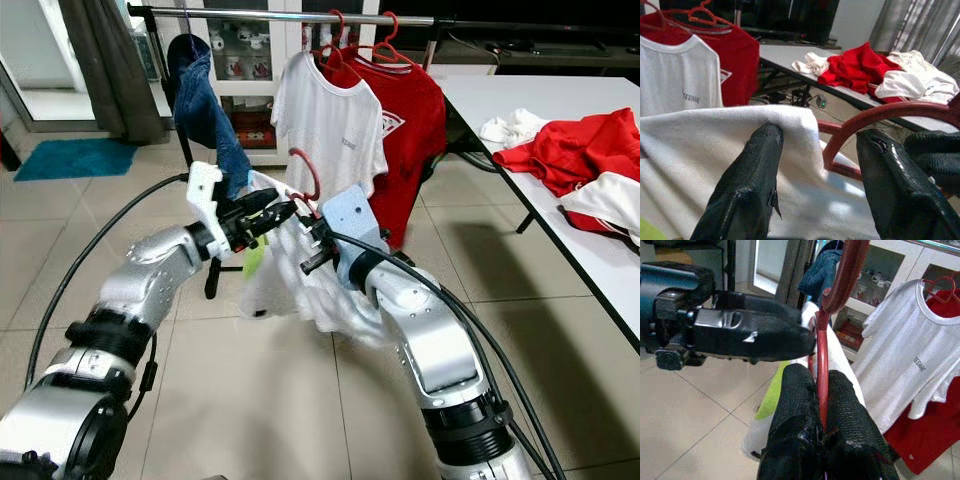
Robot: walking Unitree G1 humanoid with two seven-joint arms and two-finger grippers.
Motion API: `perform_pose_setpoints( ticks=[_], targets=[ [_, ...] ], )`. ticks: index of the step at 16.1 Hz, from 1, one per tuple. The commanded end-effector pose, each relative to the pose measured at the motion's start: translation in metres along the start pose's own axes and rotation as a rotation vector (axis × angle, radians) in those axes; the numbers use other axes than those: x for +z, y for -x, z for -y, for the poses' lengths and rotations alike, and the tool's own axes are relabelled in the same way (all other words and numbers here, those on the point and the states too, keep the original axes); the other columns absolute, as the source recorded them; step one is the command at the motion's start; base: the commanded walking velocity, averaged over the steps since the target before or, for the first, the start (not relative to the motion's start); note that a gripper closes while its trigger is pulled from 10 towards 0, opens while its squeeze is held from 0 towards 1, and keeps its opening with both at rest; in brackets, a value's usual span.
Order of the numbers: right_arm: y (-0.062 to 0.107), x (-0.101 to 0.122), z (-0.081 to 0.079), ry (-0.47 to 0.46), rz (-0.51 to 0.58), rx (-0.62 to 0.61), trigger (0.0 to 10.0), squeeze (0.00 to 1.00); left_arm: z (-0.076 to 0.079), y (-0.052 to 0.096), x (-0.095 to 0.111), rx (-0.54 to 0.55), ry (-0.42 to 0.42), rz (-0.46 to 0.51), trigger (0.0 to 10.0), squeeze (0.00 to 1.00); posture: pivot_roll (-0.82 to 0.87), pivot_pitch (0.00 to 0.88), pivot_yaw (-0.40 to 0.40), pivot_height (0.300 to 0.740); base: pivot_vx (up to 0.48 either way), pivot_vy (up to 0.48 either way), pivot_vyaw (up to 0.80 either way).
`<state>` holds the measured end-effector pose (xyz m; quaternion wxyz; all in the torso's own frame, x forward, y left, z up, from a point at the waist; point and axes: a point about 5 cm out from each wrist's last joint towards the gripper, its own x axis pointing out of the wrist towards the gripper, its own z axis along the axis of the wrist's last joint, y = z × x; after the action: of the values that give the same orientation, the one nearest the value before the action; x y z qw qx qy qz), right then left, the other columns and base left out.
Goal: Hang hanger
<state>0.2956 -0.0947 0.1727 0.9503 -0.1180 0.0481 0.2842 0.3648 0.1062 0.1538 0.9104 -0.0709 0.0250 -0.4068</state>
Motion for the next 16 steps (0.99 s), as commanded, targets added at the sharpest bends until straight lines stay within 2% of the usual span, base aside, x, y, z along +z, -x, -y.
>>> perform_pose_setpoints(
  ticks=[1,2,4,12,16],
  targets=[
    [0.002,0.007,-0.003,0.014,0.031,0.017,10.0,0.0,0.001,-0.005,0.005,-0.005,-0.031,-0.004,6.7,0.0,-0.17,0.0,0.016,0.74,0.0,0.0,0.0],
    [0.002,0.007,-0.003,0.014,0.031,0.018,10.0,0.0,0.0,-0.006,0.004,0.003,-0.035,-0.006,5.7,0.0,-0.17,0.0,0.016,0.74,0.0,0.0,0.0],
    [0.003,0.007,-0.003,0.016,0.03,0.021,10.0,0.0,-0.004,-0.006,0.003,0.037,-0.044,-0.015,0.2,0.0,-0.17,0.0,0.019,0.74,0.0,0.0,0.0],
    [0.003,0.007,-0.003,0.019,0.028,0.029,10.0,0.0,-0.011,-0.002,0.0,0.069,-0.081,-0.024,0.0,0.0,-0.17,0.0,0.012,0.74,0.0,0.0,0.0],
    [0.005,0.006,-0.002,0.023,0.026,0.031,10.0,0.0,-0.015,0.004,-0.001,0.078,-0.067,-0.009,0.0,0.0,-0.18,0.0,0.012,0.74,0.0,0.0,0.0]
  ],
)
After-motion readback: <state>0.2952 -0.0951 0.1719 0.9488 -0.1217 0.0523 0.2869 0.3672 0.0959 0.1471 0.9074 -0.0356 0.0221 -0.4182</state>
